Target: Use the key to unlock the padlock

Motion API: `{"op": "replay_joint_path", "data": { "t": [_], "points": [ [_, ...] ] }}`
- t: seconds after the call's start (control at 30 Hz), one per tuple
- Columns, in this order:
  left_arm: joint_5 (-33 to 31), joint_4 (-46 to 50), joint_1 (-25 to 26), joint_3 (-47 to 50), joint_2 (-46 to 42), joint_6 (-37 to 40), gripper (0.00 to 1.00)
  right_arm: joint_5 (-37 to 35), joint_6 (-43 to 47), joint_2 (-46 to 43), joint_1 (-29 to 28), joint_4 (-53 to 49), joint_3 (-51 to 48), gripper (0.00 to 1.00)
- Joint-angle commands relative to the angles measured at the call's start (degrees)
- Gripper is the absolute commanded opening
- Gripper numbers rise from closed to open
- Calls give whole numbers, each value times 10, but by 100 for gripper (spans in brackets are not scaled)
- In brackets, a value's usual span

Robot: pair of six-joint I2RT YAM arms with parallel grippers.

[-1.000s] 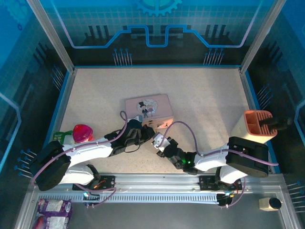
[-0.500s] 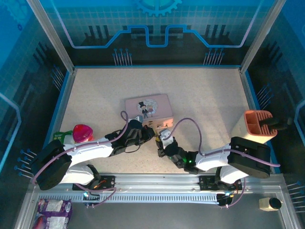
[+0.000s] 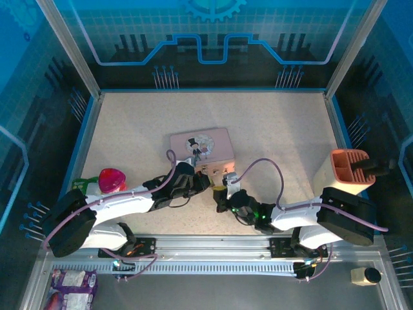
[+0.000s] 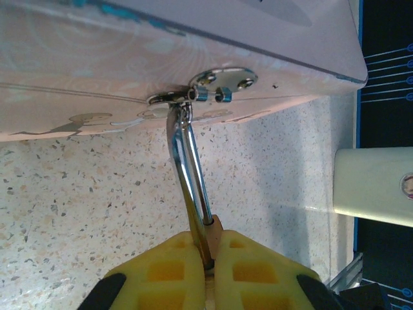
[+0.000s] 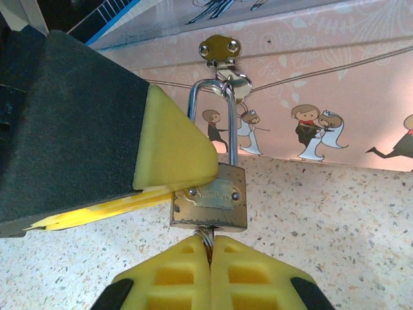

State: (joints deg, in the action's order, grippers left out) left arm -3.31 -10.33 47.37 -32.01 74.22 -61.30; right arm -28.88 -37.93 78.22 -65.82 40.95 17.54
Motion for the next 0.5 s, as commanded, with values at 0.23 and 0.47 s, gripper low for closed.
{"op": "replay_joint_path", "data": {
  "t": [0.23,0.47],
  "points": [
    [-32,12,-6,-12,1,11,35,32,-48,-10,16,-30,-3,0],
    [-38,21,-10,3,-7,-2,43,51,-64,1,17,-42,-2,0]
  ]
}}
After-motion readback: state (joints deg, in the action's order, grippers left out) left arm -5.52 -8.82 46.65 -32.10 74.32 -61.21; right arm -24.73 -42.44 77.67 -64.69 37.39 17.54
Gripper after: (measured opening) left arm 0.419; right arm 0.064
